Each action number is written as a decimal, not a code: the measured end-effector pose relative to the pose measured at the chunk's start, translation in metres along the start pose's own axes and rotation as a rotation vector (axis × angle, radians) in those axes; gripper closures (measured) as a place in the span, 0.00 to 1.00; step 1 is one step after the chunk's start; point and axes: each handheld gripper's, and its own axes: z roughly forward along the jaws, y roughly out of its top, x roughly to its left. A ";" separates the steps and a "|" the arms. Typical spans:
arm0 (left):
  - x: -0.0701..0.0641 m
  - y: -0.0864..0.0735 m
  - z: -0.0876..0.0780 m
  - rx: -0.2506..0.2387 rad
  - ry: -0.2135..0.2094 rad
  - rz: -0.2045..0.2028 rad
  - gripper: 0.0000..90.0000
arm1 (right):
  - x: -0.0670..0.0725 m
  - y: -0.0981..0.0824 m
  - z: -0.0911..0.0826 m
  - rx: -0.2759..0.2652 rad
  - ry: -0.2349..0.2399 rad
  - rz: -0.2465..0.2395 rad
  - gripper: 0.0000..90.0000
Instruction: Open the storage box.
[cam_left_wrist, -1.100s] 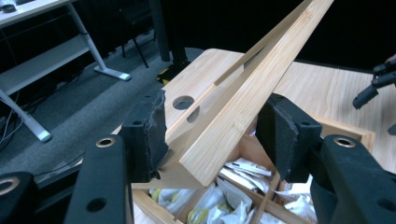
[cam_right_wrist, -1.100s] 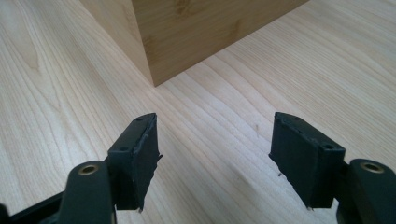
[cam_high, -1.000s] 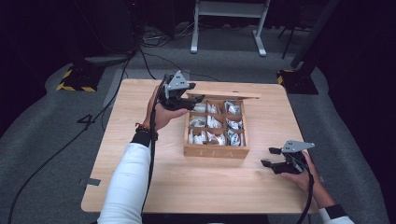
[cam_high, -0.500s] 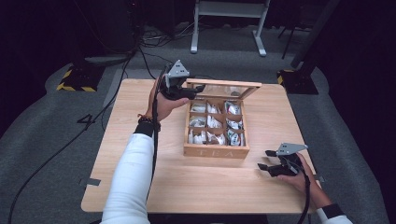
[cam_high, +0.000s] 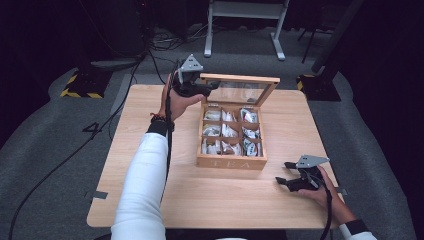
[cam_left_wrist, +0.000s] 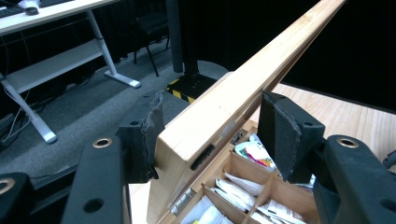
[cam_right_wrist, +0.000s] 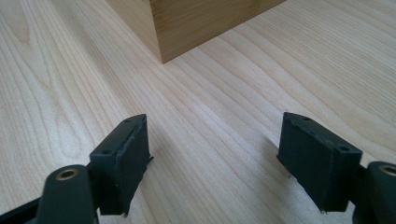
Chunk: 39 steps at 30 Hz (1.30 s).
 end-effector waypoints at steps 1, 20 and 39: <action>0.001 0.001 0.001 -0.001 0.003 -0.001 0.46 | 0.000 0.000 0.000 0.000 -0.001 0.000 0.26; 0.023 0.013 0.021 -0.014 0.046 -0.052 0.44 | 0.000 0.000 0.000 0.002 -0.005 0.009 0.25; 0.040 -0.006 0.053 0.063 0.102 -0.093 0.48 | 0.001 0.000 0.000 0.002 -0.002 0.008 0.25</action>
